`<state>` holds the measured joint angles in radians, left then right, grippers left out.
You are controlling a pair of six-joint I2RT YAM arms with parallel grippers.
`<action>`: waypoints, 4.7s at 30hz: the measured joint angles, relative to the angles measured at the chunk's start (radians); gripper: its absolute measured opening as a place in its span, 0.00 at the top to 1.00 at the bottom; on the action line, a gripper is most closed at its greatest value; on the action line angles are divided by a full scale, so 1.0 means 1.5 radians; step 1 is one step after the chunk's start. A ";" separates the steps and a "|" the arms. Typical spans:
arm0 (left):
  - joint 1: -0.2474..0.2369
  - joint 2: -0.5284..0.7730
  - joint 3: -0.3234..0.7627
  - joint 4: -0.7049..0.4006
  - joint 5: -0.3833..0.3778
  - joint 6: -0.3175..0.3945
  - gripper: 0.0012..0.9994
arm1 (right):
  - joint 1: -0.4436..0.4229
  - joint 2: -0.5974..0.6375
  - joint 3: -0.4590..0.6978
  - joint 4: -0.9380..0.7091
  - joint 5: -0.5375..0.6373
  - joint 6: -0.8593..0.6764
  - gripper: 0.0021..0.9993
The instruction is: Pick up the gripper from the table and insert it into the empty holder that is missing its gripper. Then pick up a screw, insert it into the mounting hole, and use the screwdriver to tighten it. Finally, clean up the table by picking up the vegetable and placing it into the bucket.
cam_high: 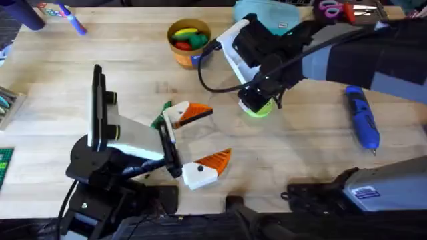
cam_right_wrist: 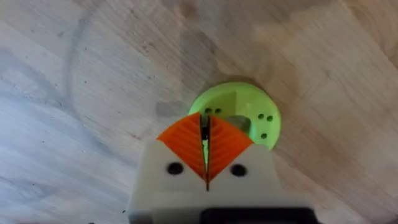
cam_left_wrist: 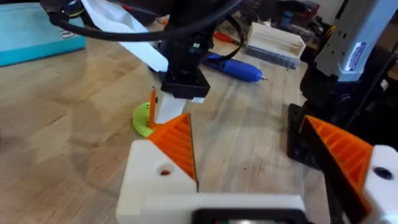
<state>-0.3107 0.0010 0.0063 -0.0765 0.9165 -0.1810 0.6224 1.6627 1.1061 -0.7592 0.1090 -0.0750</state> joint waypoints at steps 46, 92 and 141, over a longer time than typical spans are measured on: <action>0.000 0.000 0.000 0.000 0.000 -0.002 0.01 | -0.097 -0.335 -0.139 0.054 -0.129 0.036 0.03; 0.000 0.000 0.000 0.000 0.000 -0.002 0.01 | -0.028 -0.158 -0.176 0.159 -0.060 0.030 0.58; 0.000 0.000 0.000 0.000 0.000 -0.002 0.01 | -0.025 -0.140 -0.176 0.171 -0.058 0.030 0.92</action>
<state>-0.3107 0.0010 0.0063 -0.0762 0.9165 -0.1841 0.5850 1.4531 0.8413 -0.5033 0.0223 -0.0302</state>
